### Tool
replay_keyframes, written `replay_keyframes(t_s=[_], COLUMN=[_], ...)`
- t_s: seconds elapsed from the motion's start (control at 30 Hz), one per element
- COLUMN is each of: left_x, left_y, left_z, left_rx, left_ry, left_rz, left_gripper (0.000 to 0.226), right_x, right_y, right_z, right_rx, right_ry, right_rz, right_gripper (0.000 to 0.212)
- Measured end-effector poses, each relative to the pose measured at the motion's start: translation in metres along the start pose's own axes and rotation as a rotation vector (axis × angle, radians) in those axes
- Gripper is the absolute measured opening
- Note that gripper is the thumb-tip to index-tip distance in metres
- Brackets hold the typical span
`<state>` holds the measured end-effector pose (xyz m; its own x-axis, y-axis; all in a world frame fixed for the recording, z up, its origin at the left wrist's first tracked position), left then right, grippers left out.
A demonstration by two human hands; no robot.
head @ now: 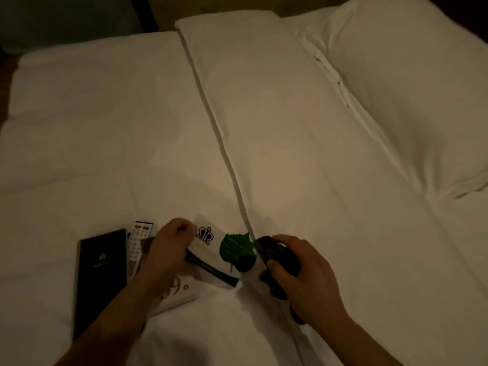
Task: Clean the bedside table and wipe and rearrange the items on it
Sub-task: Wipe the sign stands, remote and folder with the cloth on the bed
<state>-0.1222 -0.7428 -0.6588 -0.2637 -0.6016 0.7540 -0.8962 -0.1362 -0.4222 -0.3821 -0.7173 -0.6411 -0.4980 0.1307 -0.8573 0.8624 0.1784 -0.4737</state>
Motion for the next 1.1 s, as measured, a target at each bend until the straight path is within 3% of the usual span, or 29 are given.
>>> replay_keyframes(t_s=[0.07,0.23,0.4,0.47,0.63,0.7,0.83,0.9,1.03,1.1], left_x=[-0.011,-0.016,-0.03,-0.034,-0.036,-0.037,-0.039,-0.038,-0.039,-0.047], left_y=[0.002,0.002,-0.025,-0.023,-0.011,-0.014,-0.017,-0.012,-0.004,-0.008], left_z=[-0.026,-0.072,-0.086,-0.09,-0.103,-0.107,-0.111,-0.113,-0.117,-0.116], left_rx=[0.052,0.069,0.14,0.121,-0.019,0.013,0.074,0.041,-0.052,-0.057], left_ry=[-0.023,-0.092,-0.185,-0.22,-0.175,-0.164,-0.181,-0.2,-0.182,-0.195], left_rz=[-0.098,-0.401,-0.648,-0.706,-0.691,-0.696,-0.707,-0.753,-0.761,-0.697], left_gripper=[0.01,0.021,0.019,0.022,0.027,0.026,0.053,0.042,0.026,0.019], right_x=[-0.025,-0.055,-0.012,-0.021,-0.078,-0.072,-0.026,-0.028,-0.066,-0.059], right_y=[0.027,0.085,0.062,0.069,0.119,0.118,0.083,0.088,0.127,0.114], right_z=[-0.006,-0.014,-0.021,-0.026,-0.042,-0.038,-0.023,-0.03,-0.063,-0.056], right_rx=[0.01,0.01,0.169,0.203,0.05,0.04,0.208,0.215,-0.014,-0.029], right_ry=[-0.12,-0.279,-0.008,-0.056,-0.297,-0.323,-0.013,-0.004,-0.28,-0.319], right_rz=[-0.049,-0.278,-0.259,-0.233,-0.259,-0.29,-0.257,-0.24,-0.191,-0.235], right_gripper=[0.038,0.04,0.036,0.035,0.034,0.033,0.033,0.034,0.037,0.035])
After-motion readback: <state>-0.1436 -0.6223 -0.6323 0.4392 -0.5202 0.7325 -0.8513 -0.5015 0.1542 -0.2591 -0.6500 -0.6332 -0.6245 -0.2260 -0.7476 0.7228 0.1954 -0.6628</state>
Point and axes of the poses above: each hand's wrist, its own z-axis towards the middle knuckle, its own y-axis out of the palm, x = y × z, the point moved 2 cm from there along z, towards the middle knuckle, and after that the axes turned 6 degrees about z, right-handed, at the moved point
